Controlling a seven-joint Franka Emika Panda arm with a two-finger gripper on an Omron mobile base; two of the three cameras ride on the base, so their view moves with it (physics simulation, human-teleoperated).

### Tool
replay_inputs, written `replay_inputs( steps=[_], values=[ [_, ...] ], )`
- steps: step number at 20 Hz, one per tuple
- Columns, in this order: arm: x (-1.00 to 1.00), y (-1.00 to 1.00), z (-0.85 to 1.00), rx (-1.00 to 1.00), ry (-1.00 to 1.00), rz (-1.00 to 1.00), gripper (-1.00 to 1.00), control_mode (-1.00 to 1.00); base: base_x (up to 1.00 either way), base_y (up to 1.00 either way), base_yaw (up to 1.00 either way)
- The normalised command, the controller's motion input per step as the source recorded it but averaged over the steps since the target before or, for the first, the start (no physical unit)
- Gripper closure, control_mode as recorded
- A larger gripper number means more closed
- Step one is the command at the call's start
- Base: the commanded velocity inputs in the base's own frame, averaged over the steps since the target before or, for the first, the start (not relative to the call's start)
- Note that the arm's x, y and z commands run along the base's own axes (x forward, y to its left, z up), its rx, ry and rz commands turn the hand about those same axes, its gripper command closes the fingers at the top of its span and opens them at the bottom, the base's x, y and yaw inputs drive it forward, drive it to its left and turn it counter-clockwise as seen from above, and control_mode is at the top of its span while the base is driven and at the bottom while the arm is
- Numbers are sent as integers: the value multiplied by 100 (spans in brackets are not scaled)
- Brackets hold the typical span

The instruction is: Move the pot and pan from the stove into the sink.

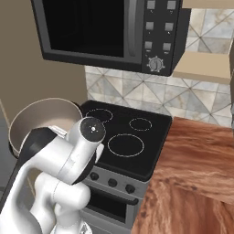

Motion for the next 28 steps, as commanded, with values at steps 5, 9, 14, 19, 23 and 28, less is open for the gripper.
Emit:
replay_inputs(
  steps=[5, 9, 14, 19, 23, 28],
  values=[
    [0, 0, 0, 0, 0, 0, 100, 100, -53, 9, 7],
    [0, 0, 0, 0, 0, 0, 100, 100, -13, 7, 32],
    [0, 0, 0, 0, 0, 0, 100, 100, -4, 0, 47],
    [0, 0, 0, 0, 0, 0, 100, 100, -6, 0, 49],
    [0, 0, 0, 0, 0, 0, 100, 100, -3, 0, 50],
    [0, 0, 0, 0, 0, 0, 100, 100, -3, 0, 50]
  ],
)
